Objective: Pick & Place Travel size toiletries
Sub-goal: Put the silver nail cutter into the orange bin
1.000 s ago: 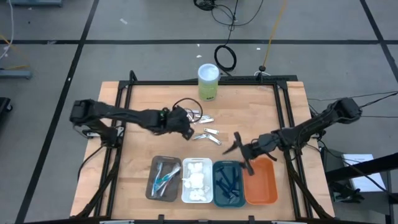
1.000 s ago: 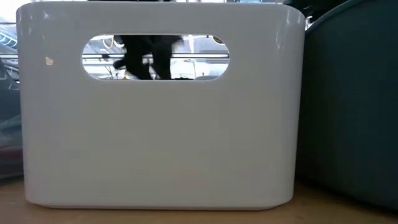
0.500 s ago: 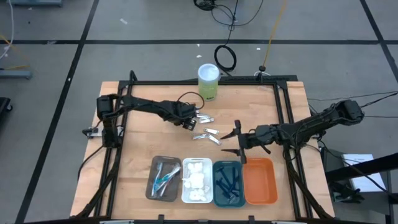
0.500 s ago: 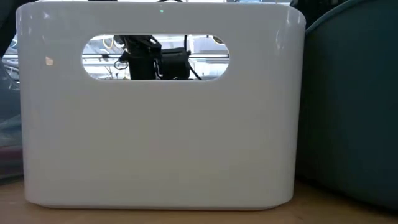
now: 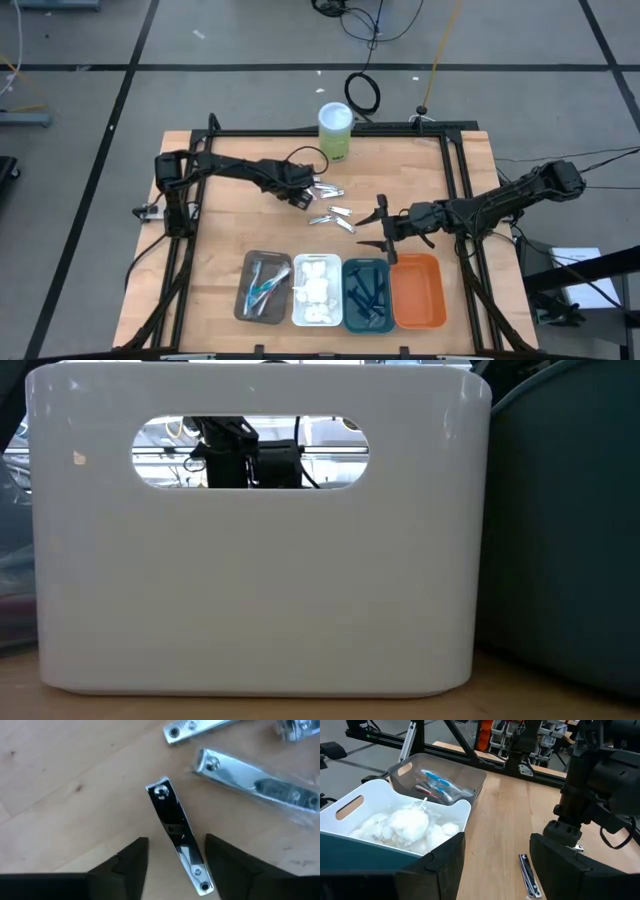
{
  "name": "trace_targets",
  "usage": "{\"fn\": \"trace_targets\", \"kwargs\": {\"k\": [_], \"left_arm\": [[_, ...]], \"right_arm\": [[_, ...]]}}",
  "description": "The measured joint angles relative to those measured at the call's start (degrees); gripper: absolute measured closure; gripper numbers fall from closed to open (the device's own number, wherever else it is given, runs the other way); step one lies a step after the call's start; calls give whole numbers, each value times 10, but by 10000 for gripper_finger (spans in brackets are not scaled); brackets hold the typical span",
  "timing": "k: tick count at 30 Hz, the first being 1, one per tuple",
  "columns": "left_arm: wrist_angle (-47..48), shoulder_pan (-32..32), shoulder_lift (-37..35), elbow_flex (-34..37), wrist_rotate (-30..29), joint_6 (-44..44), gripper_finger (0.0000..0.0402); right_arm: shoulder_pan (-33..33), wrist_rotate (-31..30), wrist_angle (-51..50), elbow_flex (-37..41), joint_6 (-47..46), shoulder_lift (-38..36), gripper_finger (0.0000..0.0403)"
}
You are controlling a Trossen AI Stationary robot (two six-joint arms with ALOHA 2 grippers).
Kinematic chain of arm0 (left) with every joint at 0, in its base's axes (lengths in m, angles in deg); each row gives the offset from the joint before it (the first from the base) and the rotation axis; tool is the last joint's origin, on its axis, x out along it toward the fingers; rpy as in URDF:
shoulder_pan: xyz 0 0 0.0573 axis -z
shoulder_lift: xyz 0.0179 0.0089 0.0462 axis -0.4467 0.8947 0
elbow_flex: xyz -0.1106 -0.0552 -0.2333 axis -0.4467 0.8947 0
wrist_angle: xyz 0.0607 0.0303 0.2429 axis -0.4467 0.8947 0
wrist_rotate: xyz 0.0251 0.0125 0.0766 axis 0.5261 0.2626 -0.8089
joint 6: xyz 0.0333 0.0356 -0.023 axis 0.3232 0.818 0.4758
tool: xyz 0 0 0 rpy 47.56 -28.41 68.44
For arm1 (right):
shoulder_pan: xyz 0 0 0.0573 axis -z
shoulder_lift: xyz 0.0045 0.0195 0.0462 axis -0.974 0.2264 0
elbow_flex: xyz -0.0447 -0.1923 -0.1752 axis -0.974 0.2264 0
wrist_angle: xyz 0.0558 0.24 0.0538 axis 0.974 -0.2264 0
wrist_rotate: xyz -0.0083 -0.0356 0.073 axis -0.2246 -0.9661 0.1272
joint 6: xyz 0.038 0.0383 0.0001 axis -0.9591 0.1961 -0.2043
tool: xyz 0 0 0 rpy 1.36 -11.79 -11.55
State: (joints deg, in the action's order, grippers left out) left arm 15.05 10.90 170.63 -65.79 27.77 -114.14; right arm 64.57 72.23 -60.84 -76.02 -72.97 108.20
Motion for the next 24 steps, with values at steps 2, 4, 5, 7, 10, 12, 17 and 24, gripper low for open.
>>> {"fn": "trace_targets", "kwargs": {"k": [2, 4, 5, 7, 10, 12, 17, 24], "left_arm": [[1, 4, 0, 0, 0, 1, 248], [2, 8, 0, 0, 0, 3, 288], [3, 9, 1, 1, 0, 3, 309], [0, 11, 1, 1, 1, 5, 352], [-6, 14, 1, 2, -4, 50, 381], [-13, 20, -7, 2, -15, 91, 380], [-7, 49, -71, 7, -64, 124, 380], [-79, 132, -210, 4, -137, 210, 380]], "right_arm": [[0, 0, 0, 0, 0, 0, 193], [0, 0, 0, 0, 0, 0, 193], [0, 0, 0, 0, 0, 0, 193], [0, 0, 0, 0, 0, 0, 193], [0, -3, 0, 0, 0, 0, 193], [0, -11, 2, 0, 0, 0, 193], [0, -77, 17, 0, 12, 0, 193], [15, -133, 41, 0, 7, 0, 193]]}}
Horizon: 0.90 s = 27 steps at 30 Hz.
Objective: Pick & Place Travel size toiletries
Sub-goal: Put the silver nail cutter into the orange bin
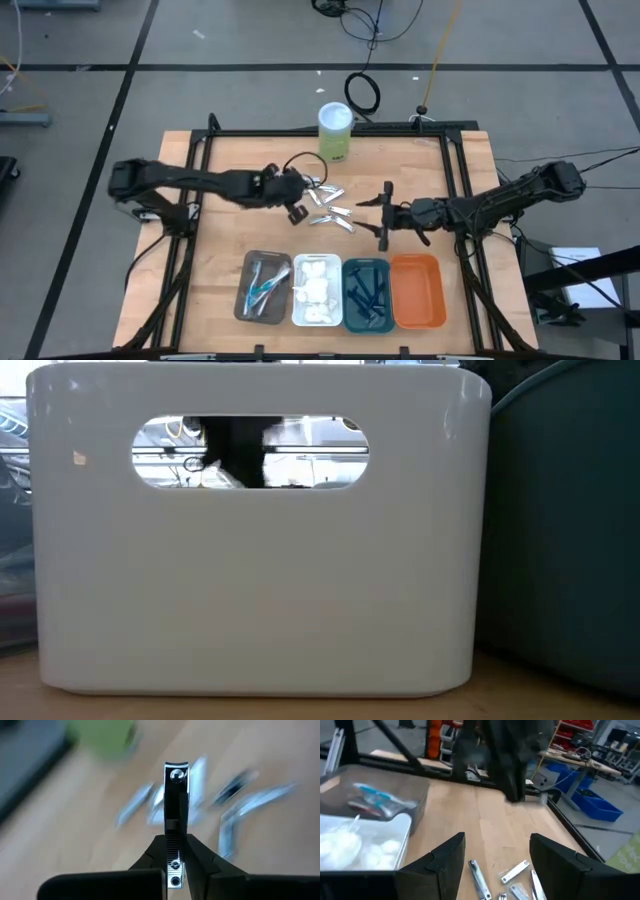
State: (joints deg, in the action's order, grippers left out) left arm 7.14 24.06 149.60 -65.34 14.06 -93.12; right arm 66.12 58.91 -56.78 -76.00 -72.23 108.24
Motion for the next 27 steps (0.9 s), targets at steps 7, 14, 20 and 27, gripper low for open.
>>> {"fn": "trace_targets", "kwargs": {"k": [7, 14, 20, 27], "left_arm": [[-253, 87, -35, 32, 0, 241, 380], [-373, 88, -23, 55, 72, 279, 380], [-399, 88, -20, 54, 100, 295, 381], [-405, 89, -21, 54, 113, 295, 381]], "right_arm": [[50, 74, 92, 0, -56, 24, 193], [67, 121, 266, 0, -54, 98, 193], [68, 166, 368, 0, -53, 152, 193], [70, 177, 391, -9, -53, 177, 195]]}}
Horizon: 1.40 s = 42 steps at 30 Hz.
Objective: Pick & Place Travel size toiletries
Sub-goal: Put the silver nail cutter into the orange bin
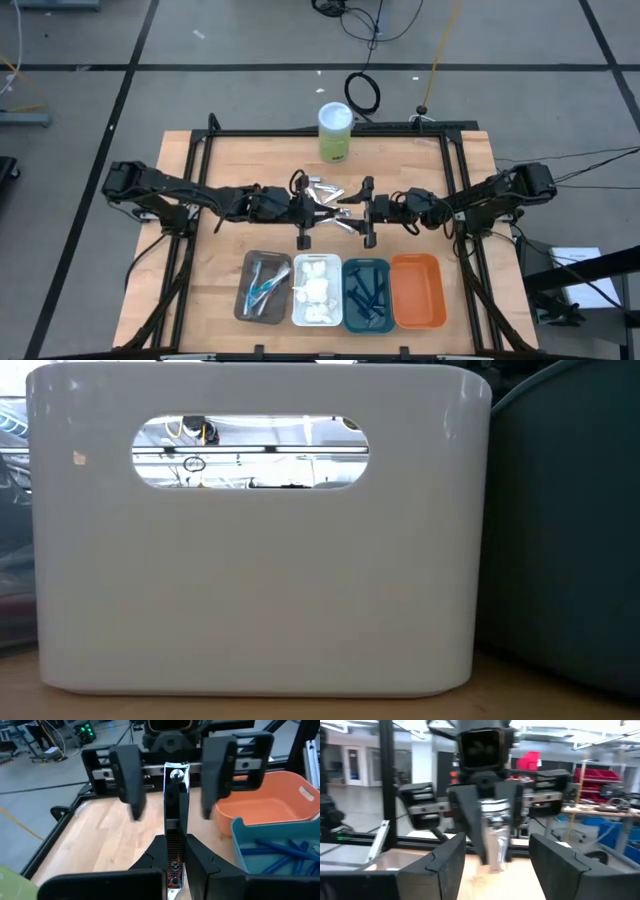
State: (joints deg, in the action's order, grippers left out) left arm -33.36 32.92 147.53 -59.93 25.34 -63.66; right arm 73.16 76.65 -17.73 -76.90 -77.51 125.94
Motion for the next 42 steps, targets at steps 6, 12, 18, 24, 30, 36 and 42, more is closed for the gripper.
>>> {"fn": "trace_targets", "kwargs": {"k": [6, 12, 18, 24, 30, 36, 42], "left_arm": [[0, 0, 0, 0, 7, -5, 381], [0, 0, 0, 0, 8, -12, 381], [-1, 0, -1, 0, 6, -18, 369], [2, 0, -1, -1, 5, -63, 331], [22, 5, 0, -1, -1, -107, 278], [49, 25, 0, -1, -11, -69, 219], [91, 16, 0, -1, -144, -54, 194]], "right_arm": [[0, 33, -23, -25, 3, 0, 235], [9, 32, -56, -33, 11, 0, 306], [12, 32, -59, -32, 31, 0, 365], [11, 33, -59, -32, 44, -6, 365], [10, 5, -124, -33, 62, -59, 365], [6, -16, -354, -33, 14, -168, 365], [-62, 16, -582, -33, -138, -262, 365]]}}
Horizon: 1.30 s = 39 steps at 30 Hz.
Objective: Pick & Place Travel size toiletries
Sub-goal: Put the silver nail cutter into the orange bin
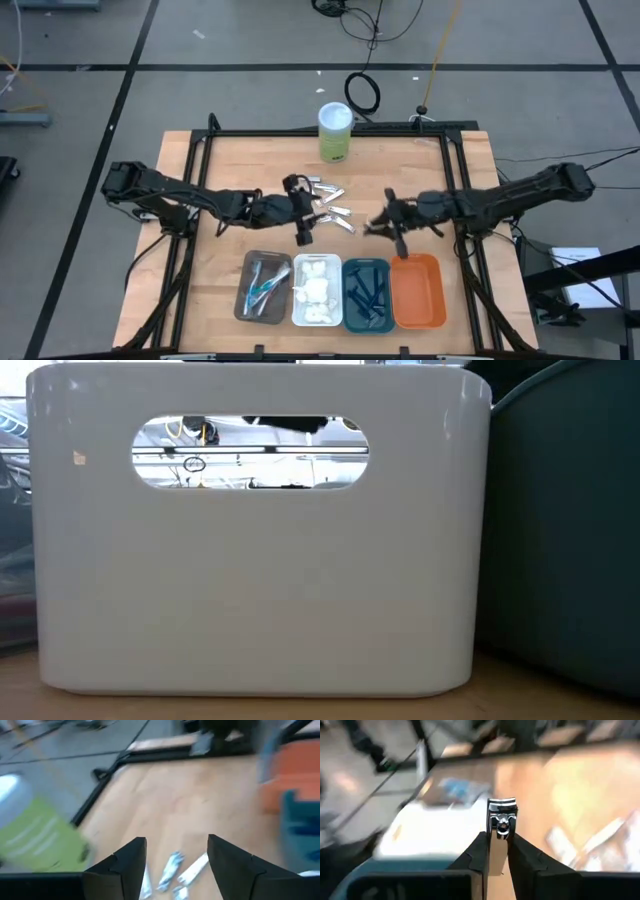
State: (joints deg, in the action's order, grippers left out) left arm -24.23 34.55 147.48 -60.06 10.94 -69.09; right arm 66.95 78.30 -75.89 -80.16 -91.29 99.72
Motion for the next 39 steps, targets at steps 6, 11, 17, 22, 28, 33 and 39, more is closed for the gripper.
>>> {"fn": "trace_targets", "kwargs": {"k": [6, 11, 17, 22, 28, 33, 39], "left_arm": [[48, -30, 0, 0, -48, -27, 203], [85, -52, 0, 0, -46, -48, 216], [107, -75, 0, 0, -46, -54, 226], [106, -87, 0, 0, -46, -52, 227], [106, -96, 0, 0, -45, -51, 227], [106, -101, 0, 0, -45, -49, 227], [108, -115, 0, 0, -44, -77, 227]], "right_arm": [[-116, -2, -164, 0, -185, -37, 365], [-213, 0, -194, 0, -300, -31, 365], [-270, -2, -293, 0, -486, -29, 360], [-273, -1, -314, 1, -574, -26, 293], [-273, 17, -310, 1, -599, -27, 222], [-273, 14, -293, 1, -581, -26, 186], [-272, -49, -256, 1, -486, -27, 173]]}}
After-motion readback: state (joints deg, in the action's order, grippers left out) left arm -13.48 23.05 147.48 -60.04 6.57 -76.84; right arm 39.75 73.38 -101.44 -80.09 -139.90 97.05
